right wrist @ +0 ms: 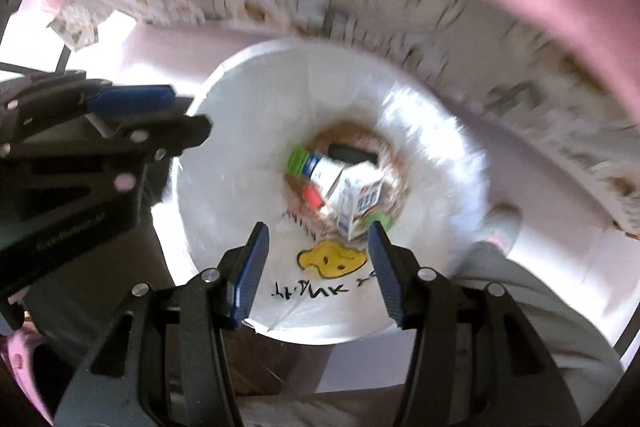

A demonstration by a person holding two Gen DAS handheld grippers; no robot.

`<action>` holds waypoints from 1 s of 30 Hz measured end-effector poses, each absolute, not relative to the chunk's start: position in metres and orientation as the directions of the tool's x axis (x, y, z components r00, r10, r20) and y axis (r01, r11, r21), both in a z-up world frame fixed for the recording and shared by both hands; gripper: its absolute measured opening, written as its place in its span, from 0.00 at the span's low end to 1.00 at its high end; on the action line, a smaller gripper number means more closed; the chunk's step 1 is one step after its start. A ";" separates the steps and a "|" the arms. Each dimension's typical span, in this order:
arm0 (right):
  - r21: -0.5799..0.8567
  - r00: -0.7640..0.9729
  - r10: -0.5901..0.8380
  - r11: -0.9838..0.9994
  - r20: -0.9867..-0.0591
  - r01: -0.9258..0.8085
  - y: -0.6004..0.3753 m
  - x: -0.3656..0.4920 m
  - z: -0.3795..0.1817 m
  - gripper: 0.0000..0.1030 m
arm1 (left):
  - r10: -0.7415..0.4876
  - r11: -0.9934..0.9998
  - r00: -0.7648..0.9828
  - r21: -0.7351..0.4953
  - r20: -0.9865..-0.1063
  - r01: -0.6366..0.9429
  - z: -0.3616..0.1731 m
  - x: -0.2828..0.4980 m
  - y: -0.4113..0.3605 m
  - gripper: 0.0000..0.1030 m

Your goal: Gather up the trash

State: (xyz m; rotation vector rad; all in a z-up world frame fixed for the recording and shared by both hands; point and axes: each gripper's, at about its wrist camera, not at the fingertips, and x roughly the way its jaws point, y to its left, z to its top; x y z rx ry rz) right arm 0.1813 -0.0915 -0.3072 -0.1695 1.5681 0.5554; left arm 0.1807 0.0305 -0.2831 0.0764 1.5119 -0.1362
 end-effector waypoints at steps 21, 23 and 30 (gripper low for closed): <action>0.049 0.465 0.250 0.914 -0.849 -0.402 -0.132 0.139 -0.052 0.76 | 0.044 0.995 0.579 0.088 -0.814 0.048 -0.048 0.123 0.038 0.88; 0.047 0.499 0.256 0.918 -0.828 -0.393 -0.135 0.131 -0.039 0.77 | 0.045 0.995 0.617 0.089 -0.786 0.041 -0.032 0.112 0.038 0.89; -0.016 0.615 0.203 0.943 -0.762 -0.331 -0.150 0.092 -0.010 0.81 | 0.045 0.994 0.727 0.107 -0.685 0.039 0.005 0.071 0.031 0.93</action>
